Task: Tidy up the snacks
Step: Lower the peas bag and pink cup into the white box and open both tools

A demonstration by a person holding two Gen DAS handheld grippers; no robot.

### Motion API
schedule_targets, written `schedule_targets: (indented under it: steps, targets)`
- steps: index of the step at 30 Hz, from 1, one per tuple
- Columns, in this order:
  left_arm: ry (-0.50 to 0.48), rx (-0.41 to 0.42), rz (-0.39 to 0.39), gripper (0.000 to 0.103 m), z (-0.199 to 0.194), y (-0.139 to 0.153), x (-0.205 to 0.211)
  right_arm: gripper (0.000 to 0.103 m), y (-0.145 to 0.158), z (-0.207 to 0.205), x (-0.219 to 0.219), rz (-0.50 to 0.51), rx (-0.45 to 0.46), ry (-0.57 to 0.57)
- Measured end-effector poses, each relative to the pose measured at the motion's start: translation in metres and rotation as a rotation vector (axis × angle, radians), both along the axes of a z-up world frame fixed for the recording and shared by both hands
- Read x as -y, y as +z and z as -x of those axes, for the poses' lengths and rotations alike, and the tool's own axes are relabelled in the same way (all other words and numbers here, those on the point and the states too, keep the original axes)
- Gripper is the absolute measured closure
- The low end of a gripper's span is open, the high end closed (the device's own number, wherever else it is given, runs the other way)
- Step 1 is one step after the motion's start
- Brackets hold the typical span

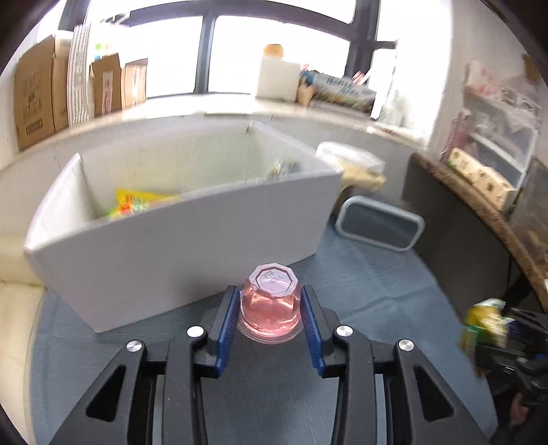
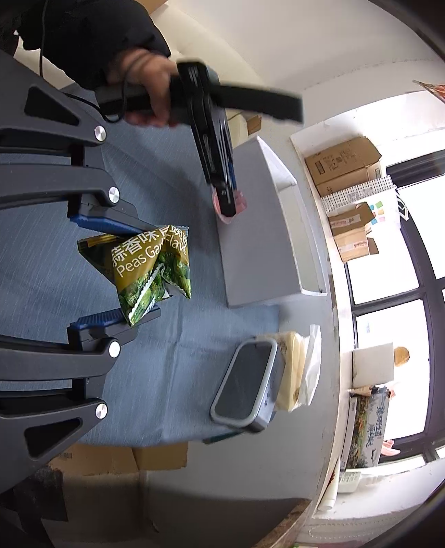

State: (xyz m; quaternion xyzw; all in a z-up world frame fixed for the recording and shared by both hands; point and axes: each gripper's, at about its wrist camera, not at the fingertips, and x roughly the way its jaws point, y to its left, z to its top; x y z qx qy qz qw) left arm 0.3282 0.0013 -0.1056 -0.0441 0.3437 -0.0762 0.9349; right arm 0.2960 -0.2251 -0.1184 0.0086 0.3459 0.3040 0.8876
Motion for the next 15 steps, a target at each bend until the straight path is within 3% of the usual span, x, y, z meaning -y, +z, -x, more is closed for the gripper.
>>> schedule_targets:
  steps: [7, 15]
  targets:
    - [-0.005, 0.115, 0.03, 0.063, 0.045, 0.057, -0.03, 0.061, 0.021, -0.006, -0.04, -0.004, 0.032, 0.048]
    - [0.035, 0.242, 0.006, 0.063, 0.047, 0.13, -0.068, 0.061, 0.079, -0.048, -0.105, -0.001, 0.128, 0.09]
